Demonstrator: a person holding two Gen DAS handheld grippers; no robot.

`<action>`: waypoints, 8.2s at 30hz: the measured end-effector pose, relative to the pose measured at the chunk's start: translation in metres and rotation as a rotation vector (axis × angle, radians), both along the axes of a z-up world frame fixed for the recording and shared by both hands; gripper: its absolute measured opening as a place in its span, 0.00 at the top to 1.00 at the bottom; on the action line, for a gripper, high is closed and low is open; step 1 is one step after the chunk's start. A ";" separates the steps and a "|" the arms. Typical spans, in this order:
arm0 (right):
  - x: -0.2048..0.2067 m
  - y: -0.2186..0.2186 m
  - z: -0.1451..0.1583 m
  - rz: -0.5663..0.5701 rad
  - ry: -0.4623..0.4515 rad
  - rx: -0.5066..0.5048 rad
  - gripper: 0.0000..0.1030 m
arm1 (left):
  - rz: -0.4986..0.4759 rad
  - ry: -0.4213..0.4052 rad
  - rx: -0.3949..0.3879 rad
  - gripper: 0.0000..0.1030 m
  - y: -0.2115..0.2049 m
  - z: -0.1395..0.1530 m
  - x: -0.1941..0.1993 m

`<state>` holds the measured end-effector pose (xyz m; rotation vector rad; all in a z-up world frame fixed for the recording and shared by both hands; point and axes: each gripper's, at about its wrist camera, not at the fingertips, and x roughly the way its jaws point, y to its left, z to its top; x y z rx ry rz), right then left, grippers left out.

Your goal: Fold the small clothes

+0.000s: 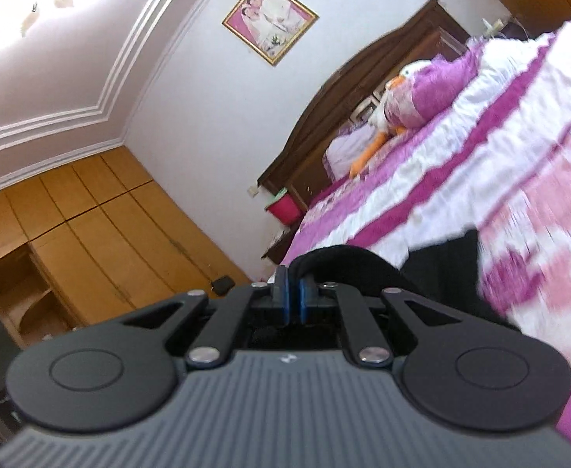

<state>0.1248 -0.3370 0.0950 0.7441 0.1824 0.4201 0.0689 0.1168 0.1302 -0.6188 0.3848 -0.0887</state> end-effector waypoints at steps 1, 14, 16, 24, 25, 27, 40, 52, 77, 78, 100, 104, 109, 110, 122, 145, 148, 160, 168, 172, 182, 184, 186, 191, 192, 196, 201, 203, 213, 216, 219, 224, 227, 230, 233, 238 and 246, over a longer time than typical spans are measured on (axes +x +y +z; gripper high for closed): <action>0.016 0.001 0.003 -0.008 -0.004 -0.005 0.92 | 0.014 -0.004 0.014 0.93 -0.002 0.004 0.017; 0.196 0.034 -0.062 -0.098 0.195 -0.315 0.90 | 0.078 0.217 0.286 0.92 -0.028 -0.073 0.217; 0.216 0.039 -0.082 -0.113 0.271 -0.395 0.89 | 0.050 0.280 0.357 0.90 -0.032 -0.094 0.237; 0.202 0.026 -0.090 -0.136 0.281 -0.422 0.57 | -0.074 0.267 0.353 0.54 -0.013 -0.099 0.231; 0.195 0.024 -0.085 -0.150 0.255 -0.426 0.49 | -0.064 0.248 0.350 0.44 -0.010 -0.094 0.226; 0.188 0.019 -0.079 -0.134 0.228 -0.428 0.48 | -0.038 0.223 0.359 0.40 -0.006 -0.082 0.215; 0.203 0.032 -0.074 -0.028 0.224 -0.666 0.48 | -0.055 0.255 0.429 0.39 -0.036 -0.084 0.189; 0.244 0.083 -0.092 0.100 0.229 -1.014 0.90 | -0.069 0.266 0.428 0.39 -0.037 -0.117 0.210; 0.259 0.117 -0.050 0.228 0.249 -0.962 0.62 | -0.042 0.208 0.465 0.38 -0.042 -0.119 0.198; 0.261 0.126 -0.051 0.259 0.241 -0.960 0.62 | -0.041 0.212 0.464 0.38 -0.040 -0.117 0.196; 0.287 0.249 -0.075 0.431 0.077 -1.153 0.93 | -0.076 0.274 0.465 0.38 -0.032 -0.112 0.184; 0.308 0.250 -0.080 0.321 0.107 -1.145 0.96 | -0.074 0.274 0.507 0.38 -0.037 -0.119 0.188; 0.307 0.210 -0.061 0.293 0.170 -1.000 0.93 | -0.076 0.255 0.520 0.38 -0.038 -0.119 0.186; 0.303 0.194 -0.054 0.278 0.175 -0.970 0.93 | -0.076 0.248 0.510 0.38 -0.036 -0.117 0.185; 0.264 0.065 -0.072 0.206 0.304 -0.825 0.49 | -0.106 0.165 0.435 0.37 -0.029 -0.087 0.213; 0.183 0.001 -0.053 -0.041 0.299 -0.681 0.48 | -0.012 0.296 0.556 0.37 -0.027 -0.085 0.190; 0.156 -0.002 -0.053 -0.029 0.312 -0.664 0.48 | -0.016 0.292 0.557 0.37 -0.025 -0.078 0.166; 0.093 -0.012 -0.105 -0.031 0.426 -0.643 0.49 | -0.016 0.372 0.666 0.28 -0.029 -0.108 0.106; 0.080 -0.022 -0.107 -0.060 0.424 -0.622 0.49 | 0.015 0.371 0.603 0.25 -0.016 -0.108 0.091; 0.072 -0.039 -0.109 -0.073 0.438 -0.439 0.47 | 0.016 0.376 0.584 0.25 -0.015 -0.101 0.080; 0.067 -0.047 -0.119 -0.003 0.486 -0.063 0.41 | -0.027 0.413 0.531 0.25 -0.027 -0.098 0.078; 0.072 -0.039 -0.122 -0.020 0.477 -0.053 0.41 | -0.030 0.428 0.525 0.25 -0.029 -0.102 0.081; 0.079 -0.031 -0.126 -0.021 0.469 -0.041 0.41 | -0.030 0.441 0.529 0.25 -0.030 -0.105 0.084; 0.102 -0.017 -0.132 -0.022 0.439 -0.027 0.41 | -0.032 0.451 0.521 0.24 -0.029 -0.109 0.089; 0.106 -0.016 -0.133 -0.028 0.433 -0.018 0.41 | -0.032 0.451 0.520 0.24 -0.029 -0.109 0.089; 0.121 -0.014 -0.138 -0.059 0.406 0.023 0.43 | -0.032 0.454 0.521 0.23 -0.029 -0.111 0.090; 0.132 -0.011 -0.142 -0.070 0.384 0.003 0.44 | -0.035 0.454 0.520 0.23 -0.028 -0.111 0.091; 0.134 -0.010 -0.142 -0.073 0.379 -0.004 0.44 | -0.035 0.454 0.520 0.23 -0.028 -0.112 0.091; 0.142 -0.009 -0.145 -0.105 0.363 0.021 0.45 | -0.035 0.452 0.519 0.22 -0.028 -0.112 0.091; 0.141 -0.006 -0.146 -0.148 0.366 -0.010 0.62 | -0.036 0.453 0.521 0.22 -0.028 -0.112 0.091; 0.139 -0.007 -0.151 -0.172 0.369 0.002 0.85 | -0.036 0.452 0.517 0.21 -0.028 -0.112 0.091; 0.139 -0.006 -0.150 -0.171 0.360 -0.013 0.87 | -0.037 0.451 0.516 0.21 -0.028 -0.112 0.091; 0.139 -0.008 -0.151 -0.150 0.353 0.005 0.87 | -0.037 0.451 0.516 0.21 -0.027 -0.112 0.091; 0.138 -0.009 -0.152 -0.145 0.354 0.008 0.86 | -0.035 0.451 0.515 0.21 -0.027 -0.112 0.091; 0.137 -0.006 -0.151 -0.151 0.351 -0.014 0.86 | -0.035 0.451 0.513 0.21 -0.027 -0.112 0.091; 0.136 -0.004 -0.151 -0.157 0.346 -0.026 0.85 | -0.034 0.451 0.515 0.21 -0.027 -0.112 0.091; 0.135 -0.002 -0.152 -0.155 0.335 -0.049 0.86 | -0.016 0.459 0.512 0.13 -0.026 -0.113 0.092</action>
